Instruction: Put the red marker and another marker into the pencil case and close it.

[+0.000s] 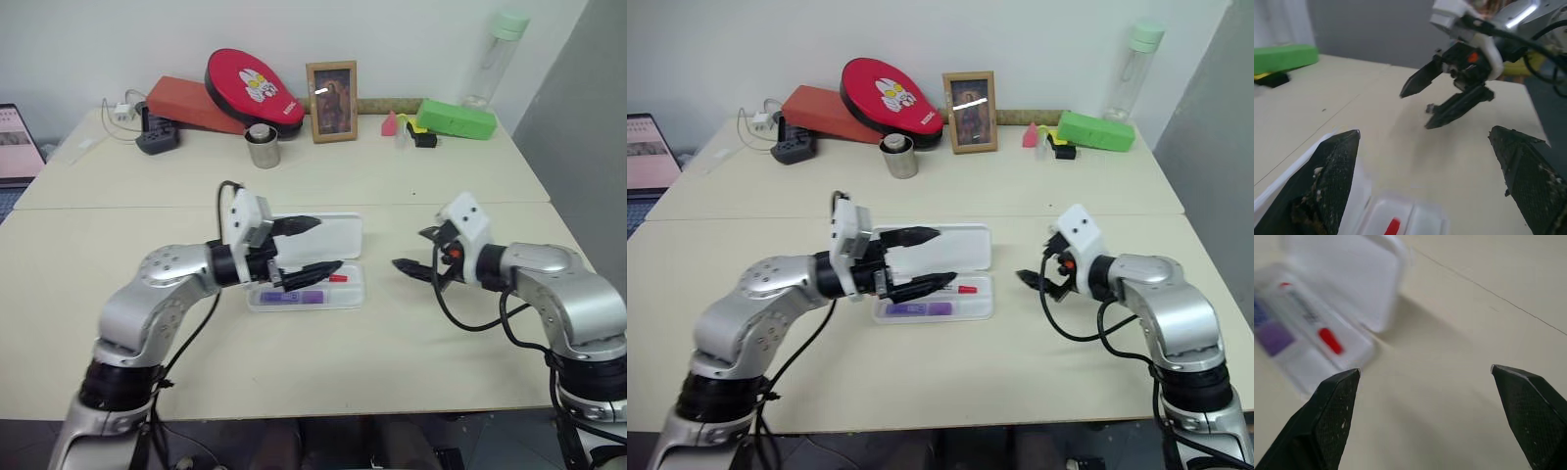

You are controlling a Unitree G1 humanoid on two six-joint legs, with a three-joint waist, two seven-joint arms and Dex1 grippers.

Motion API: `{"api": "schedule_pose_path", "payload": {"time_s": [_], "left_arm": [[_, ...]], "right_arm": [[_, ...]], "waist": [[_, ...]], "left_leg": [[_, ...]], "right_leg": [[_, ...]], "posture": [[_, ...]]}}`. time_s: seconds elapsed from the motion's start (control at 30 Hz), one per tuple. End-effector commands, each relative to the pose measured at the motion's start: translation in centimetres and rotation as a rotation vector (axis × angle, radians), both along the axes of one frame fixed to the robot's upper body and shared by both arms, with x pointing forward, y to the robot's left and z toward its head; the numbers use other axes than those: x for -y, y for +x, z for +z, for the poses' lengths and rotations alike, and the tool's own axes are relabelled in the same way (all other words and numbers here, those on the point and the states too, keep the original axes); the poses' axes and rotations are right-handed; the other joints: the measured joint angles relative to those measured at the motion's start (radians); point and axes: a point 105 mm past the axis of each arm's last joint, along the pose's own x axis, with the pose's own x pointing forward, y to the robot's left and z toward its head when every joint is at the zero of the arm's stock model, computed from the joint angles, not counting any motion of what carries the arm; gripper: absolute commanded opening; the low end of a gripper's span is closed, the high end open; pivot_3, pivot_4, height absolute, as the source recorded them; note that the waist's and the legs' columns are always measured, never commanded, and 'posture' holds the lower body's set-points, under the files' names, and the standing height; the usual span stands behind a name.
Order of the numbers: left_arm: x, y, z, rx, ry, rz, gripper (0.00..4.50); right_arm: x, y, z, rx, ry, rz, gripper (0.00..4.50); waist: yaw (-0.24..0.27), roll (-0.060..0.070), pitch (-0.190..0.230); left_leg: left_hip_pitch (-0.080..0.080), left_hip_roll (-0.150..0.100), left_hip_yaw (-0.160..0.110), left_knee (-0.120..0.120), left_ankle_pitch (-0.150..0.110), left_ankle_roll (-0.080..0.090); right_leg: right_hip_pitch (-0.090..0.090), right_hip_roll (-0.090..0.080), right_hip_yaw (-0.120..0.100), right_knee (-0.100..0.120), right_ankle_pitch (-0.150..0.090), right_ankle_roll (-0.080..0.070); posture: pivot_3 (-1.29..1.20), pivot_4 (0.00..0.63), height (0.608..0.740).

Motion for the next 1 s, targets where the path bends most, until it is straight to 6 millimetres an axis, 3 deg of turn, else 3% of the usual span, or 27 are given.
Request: {"api": "schedule_pose_path", "payload": {"time_s": [0.03, 0.27, 0.6, 0.7, 1.0], "left_arm": [[2.5, -0.5, 0.0, 0.035, 0.001, -0.132, 4.50], [5.2, -0.3, -0.4, 0.086, 0.011, -0.202, 4.50], [6.1, 0.6, 0.7, 0.131, -0.034, -0.183, 4.50], [6.0, 0.5, 0.7, 0.133, -0.032, -0.182, 4.50], [5.9, 0.3, 0.5, 0.135, -0.028, -0.174, 4.50]], "right_arm": [[4.9, -0.2, -0.1, -0.008, -0.014, -0.312, 4.49], [8.1, -1.6, -2.6, -0.083, -0.036, -0.509, 4.49], [8.3, -1.5, -6.0, -0.155, 0.013, -0.541, 4.49], [8.4, -1.1, -6.3, -0.156, 0.030, -0.543, 4.00], [8.0, -0.2, -5.8, -0.132, 0.030, -0.508, 1.65]], "waist": [[0.002, 0.000, 0.000], [-0.002, 0.000, 0.000], [-0.005, 0.001, 0.000], [-0.006, 0.001, 0.000], [-0.005, 0.001, 0.000]], "left_leg": [[0.000, 0.000, 0.000, 0.000, 0.000, 0.000], [0.000, 0.000, 0.000, 0.000, 0.000, 0.000], [0.000, 0.000, 0.001, 0.001, 0.000, 0.000], [0.000, 0.000, 0.001, 0.001, 0.000, 0.000], [0.000, 0.000, 0.001, 0.001, 0.000, 0.000]], "right_leg": [[0.000, 0.000, 0.000, 0.000, 0.000, 0.000], [0.000, 0.000, 0.000, 0.000, 0.000, 0.000], [0.001, 0.000, 0.000, 0.000, 0.000, 0.000], [0.001, 0.000, 0.001, 0.000, 0.000, 0.000], [0.001, 0.000, 0.000, 0.000, 0.000, 0.000]], "posture": [[0.00, 0.150, 0.740], [0.00, 0.150, 0.740], [0.00, 0.150, 0.740], [0.00, 0.150, 0.740], [0.00, 0.150, 0.740]]}}
